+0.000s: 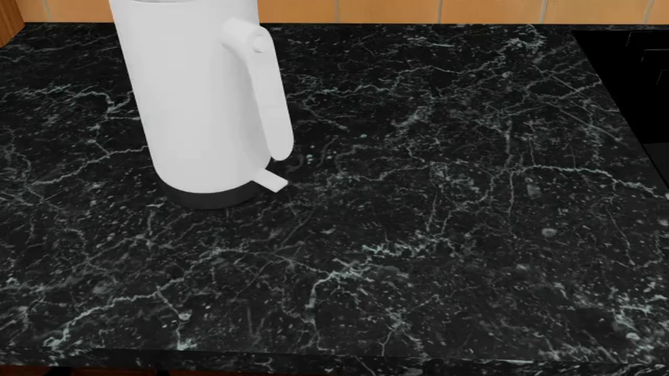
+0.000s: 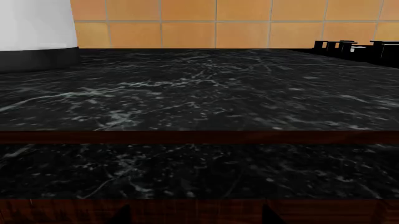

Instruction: Close the lid of the electric kettle.

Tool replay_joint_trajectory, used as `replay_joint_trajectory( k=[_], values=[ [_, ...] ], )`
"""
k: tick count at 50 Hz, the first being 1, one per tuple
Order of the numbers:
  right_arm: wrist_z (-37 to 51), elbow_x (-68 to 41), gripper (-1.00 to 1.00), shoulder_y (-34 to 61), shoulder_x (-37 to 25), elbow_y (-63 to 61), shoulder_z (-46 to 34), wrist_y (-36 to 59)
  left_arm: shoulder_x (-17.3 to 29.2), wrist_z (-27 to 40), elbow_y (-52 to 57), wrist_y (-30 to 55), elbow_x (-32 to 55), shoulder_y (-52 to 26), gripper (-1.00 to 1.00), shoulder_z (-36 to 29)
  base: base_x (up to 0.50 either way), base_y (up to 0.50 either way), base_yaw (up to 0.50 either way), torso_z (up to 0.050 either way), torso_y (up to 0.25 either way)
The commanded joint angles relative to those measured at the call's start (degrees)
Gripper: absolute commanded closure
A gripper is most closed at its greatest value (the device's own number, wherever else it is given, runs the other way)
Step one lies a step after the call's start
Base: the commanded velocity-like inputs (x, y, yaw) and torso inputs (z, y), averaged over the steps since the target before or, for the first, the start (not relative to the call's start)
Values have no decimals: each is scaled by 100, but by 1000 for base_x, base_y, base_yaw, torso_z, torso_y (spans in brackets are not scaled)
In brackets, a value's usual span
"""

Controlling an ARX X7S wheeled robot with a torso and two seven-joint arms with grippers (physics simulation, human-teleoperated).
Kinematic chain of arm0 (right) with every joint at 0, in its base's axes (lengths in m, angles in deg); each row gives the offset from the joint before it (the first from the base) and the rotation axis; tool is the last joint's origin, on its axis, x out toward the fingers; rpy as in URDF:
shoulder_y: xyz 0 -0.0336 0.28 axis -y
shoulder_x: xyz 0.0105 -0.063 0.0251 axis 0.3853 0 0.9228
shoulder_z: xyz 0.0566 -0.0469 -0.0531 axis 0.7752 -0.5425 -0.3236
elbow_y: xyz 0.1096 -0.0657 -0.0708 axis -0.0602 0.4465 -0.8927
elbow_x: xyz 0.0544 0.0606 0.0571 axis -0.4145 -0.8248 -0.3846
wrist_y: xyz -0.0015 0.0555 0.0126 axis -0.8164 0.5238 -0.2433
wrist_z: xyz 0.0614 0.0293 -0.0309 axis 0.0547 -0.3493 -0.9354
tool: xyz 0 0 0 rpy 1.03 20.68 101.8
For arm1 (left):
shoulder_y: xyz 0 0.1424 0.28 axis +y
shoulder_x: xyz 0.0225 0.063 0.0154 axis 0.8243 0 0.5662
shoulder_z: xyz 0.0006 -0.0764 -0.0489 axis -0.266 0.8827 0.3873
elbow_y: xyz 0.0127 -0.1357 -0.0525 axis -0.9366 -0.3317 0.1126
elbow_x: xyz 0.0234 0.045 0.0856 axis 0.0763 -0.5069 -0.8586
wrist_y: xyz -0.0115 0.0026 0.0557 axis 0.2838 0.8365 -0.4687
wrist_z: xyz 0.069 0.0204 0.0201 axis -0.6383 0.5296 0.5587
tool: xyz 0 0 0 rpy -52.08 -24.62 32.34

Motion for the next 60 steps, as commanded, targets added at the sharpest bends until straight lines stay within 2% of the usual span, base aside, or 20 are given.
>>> replay_joint_trajectory(
  k=[1, 19, 49, 60],
  values=[
    [102, -84, -100, -9, -84, -55, -102, 46, 57, 64, 0, 0, 56, 0, -100, -64, 0, 0, 0, 0, 0],
    [454, -306, -100, -30, -340, -45, -417, 17, 323, 367, 11, -37, 312, 18, -100, -377, 0, 0, 0, 0, 0],
    [679, -479, -100, -33, -559, -79, -663, 10, 532, 618, 106, -19, 540, 45, -100, -622, -486, 71, 0, 0, 0],
    [792, -571, -100, -106, -634, -215, -686, 86, 591, 708, 223, 37, 610, 74, -100, -729, 0, 0, 0, 0, 0]
  ],
)
